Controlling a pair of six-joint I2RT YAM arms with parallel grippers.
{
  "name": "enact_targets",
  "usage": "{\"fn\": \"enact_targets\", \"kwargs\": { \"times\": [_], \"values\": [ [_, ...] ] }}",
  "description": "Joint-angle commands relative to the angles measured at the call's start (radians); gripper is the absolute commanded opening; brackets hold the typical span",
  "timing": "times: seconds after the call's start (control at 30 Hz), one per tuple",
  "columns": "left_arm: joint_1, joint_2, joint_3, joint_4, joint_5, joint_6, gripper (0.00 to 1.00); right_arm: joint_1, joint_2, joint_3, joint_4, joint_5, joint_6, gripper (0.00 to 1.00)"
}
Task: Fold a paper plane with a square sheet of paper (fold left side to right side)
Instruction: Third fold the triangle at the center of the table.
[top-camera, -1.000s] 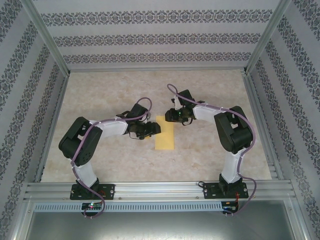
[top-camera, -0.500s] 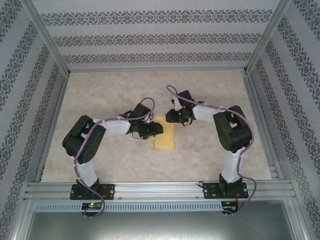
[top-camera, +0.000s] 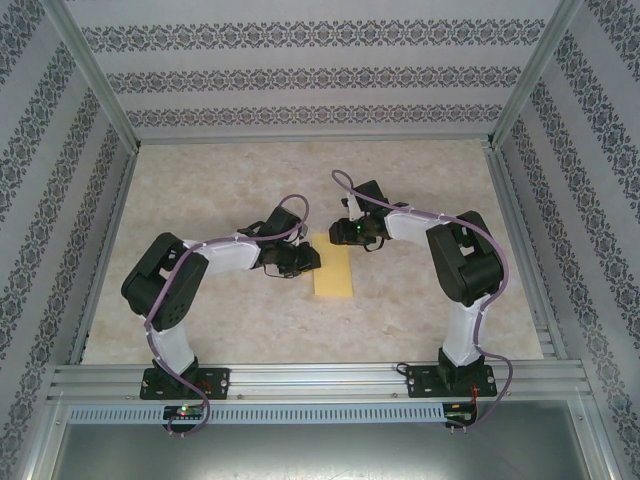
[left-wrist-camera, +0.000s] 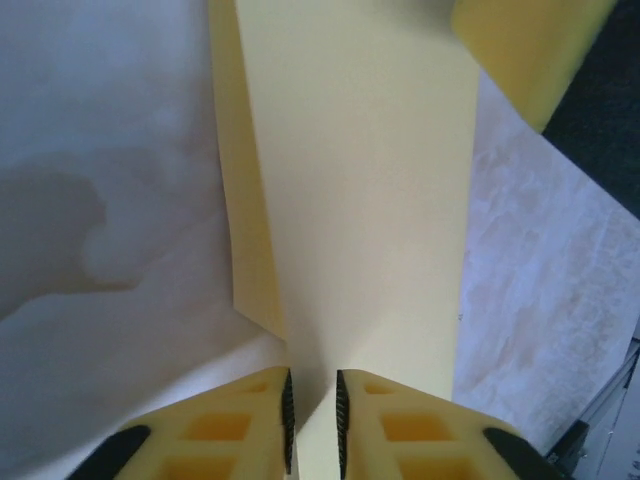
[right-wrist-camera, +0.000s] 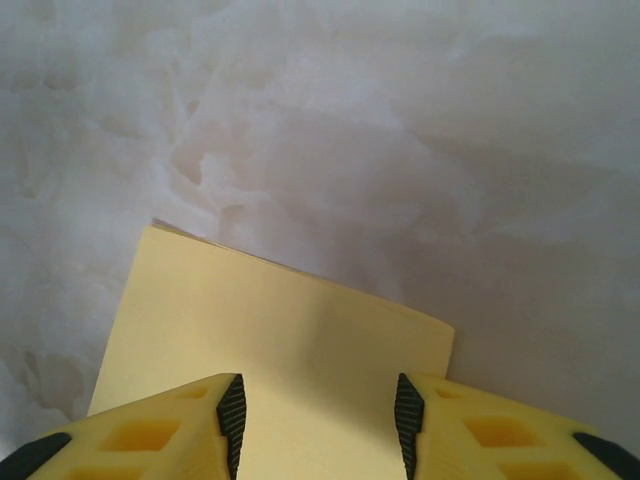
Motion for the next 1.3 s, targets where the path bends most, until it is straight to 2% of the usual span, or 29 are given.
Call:
{"fn": "enact_targets", "kwargs": {
  "times": [0.0, 0.07, 0.17, 0.3, 0.47, 0.6, 0.73, 0.9, 1.13, 1.27],
  "values": [
    [-0.017, -0.039, -0.017, -0.016, -0.018, -0.019, 0.11, 0.004, -0.049, -0.019, 0.010, 0.048, -0.037, 0.51],
    [-0.021, -0.042, -0.019, -0.010, -0.018, -0.034, 0.04, 0.005, -0.107, -0.060, 0.048, 0.070, -0.051, 0.55],
    [-0.026, -0.043, -0.023, 0.004, -0.013, -0.061, 0.00, 0.004, -0.233, -0.167, 0.126, 0.094, -0.072, 0.62],
    [-0.028, -0.050, -0.028, 0.021, -0.001, -0.099, 0.00, 0.039, -0.446, -0.351, 0.207, 0.110, -0.110, 0.68],
    [-0.027, -0.057, -0.019, -0.003, 0.012, -0.109, 0.00, 0.213, -0.692, -0.554, 0.206, 0.260, -0.181, 0.78],
    [-0.028, -0.052, -0.015, -0.011, 0.023, -0.110, 0.00, 0.418, -0.796, -0.648, 0.187, 0.420, -0.227, 0.85],
    [-0.028, -0.046, -0.014, -0.008, 0.030, -0.116, 0.00, 0.551, -0.785, -0.664, 0.164, 0.527, -0.256, 0.89],
    [-0.028, -0.046, -0.009, -0.017, 0.025, -0.112, 0.00, 0.632, -0.658, -0.635, 0.196, 0.585, -0.317, 0.92],
    [-0.028, -0.042, -0.005, -0.019, 0.025, -0.107, 0.00, 0.654, -0.476, -0.553, 0.271, 0.632, -0.355, 0.92],
    [-0.028, -0.044, -0.002, -0.027, 0.026, -0.101, 0.00, 0.654, -0.438, -0.517, 0.285, 0.655, -0.357, 0.86]
  ]
}}
